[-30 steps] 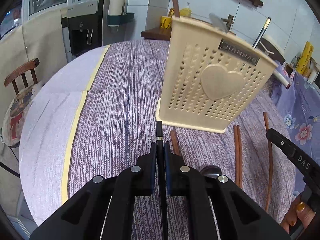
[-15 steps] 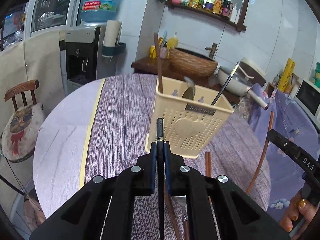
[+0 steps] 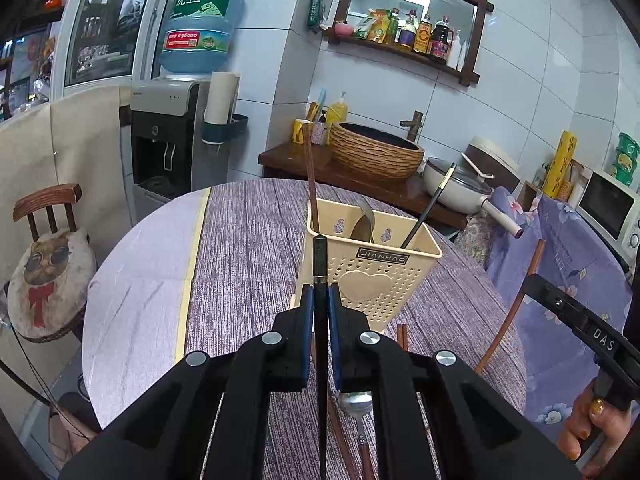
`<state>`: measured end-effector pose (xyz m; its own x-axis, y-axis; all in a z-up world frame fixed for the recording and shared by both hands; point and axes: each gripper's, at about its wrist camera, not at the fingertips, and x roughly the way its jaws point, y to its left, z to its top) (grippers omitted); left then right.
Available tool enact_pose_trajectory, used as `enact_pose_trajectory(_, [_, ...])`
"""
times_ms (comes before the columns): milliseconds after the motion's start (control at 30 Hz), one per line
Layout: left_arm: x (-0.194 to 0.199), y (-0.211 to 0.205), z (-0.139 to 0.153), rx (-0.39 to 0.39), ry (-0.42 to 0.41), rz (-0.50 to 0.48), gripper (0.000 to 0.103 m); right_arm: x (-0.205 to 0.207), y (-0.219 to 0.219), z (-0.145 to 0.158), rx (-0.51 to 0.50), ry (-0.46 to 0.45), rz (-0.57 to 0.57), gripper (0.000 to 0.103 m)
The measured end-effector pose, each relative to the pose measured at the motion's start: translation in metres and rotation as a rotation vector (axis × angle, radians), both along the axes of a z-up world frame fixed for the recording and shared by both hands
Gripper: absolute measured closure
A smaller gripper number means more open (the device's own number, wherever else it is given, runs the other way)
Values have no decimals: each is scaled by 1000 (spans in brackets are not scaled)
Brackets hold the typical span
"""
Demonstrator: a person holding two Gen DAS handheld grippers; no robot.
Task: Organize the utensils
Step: 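Lower both chopsticks into the basket and open both grippers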
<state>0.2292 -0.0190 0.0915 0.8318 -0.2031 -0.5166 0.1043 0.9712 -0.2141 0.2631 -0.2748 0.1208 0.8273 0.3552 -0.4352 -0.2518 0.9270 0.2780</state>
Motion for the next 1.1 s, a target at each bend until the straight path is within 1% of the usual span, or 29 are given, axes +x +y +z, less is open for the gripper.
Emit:
enact_pose_trajectory(500, [-4,12,20,-4,-48,9,95,5,5,24,11,-15,46,95])
enact_pose_trajectory(633, [-1,16,33,-21,-56,-1,95,10,7,38,20,-26,62,95])
enact_pose_trajectory(700, [1,16,47,-21,-76,-8,95,12,8,50,23,-48,63,95])
enact_pose_trajectory(767, [2,16,65,-20,-106,-21,95,15,9,69,23,-85,61,95])
enact_pose_trajectory(800, [4,16,76,-28,-122,-30,95,17,9,77,24,-99,58,95])
enact_pose_trajectory(867, [8,18,97,-48,-147,-37,95,23,9,101,24,-141,44,95])
enact_pose_trajectory(933, [13,18,118,-47,-182,-23,95,31,9,124,33,-171,23,95])
enact_pose_trajectory(1000, [22,16,138,-37,-222,12,95,39,10,140,40,-195,4,95])
enact_pose_trajectory(1100, [37,12,154,-42,-242,34,95,55,16,159,19,-231,-34,95])
